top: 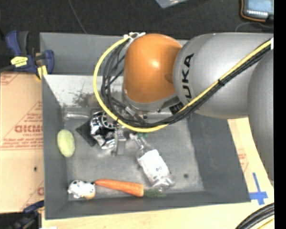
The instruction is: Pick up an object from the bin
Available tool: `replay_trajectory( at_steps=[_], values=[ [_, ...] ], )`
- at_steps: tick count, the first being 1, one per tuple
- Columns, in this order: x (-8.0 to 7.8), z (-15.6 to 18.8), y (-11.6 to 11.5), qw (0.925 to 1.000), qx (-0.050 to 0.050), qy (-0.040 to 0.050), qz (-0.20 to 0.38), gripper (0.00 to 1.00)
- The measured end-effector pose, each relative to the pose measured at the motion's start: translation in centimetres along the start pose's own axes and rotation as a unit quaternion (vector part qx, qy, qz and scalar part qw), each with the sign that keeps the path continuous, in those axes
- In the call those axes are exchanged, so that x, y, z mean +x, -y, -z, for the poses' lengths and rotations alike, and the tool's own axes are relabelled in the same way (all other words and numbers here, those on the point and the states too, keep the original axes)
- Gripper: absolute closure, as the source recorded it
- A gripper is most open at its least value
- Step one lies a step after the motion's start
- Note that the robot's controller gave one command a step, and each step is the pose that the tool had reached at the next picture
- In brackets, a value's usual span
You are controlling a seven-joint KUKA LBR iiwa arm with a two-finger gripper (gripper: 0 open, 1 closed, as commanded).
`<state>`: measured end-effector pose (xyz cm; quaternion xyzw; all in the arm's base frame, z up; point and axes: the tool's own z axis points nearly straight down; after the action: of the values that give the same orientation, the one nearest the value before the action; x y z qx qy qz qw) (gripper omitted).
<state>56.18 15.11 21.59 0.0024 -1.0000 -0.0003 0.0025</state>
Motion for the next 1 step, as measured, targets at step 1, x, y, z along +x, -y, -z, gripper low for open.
replay_trajectory(
  at_steps=[1],
  values=[
    [-0.17,0.48,0.08,1.0,-0.001,0.0041,-0.002,0.0]
  ],
)
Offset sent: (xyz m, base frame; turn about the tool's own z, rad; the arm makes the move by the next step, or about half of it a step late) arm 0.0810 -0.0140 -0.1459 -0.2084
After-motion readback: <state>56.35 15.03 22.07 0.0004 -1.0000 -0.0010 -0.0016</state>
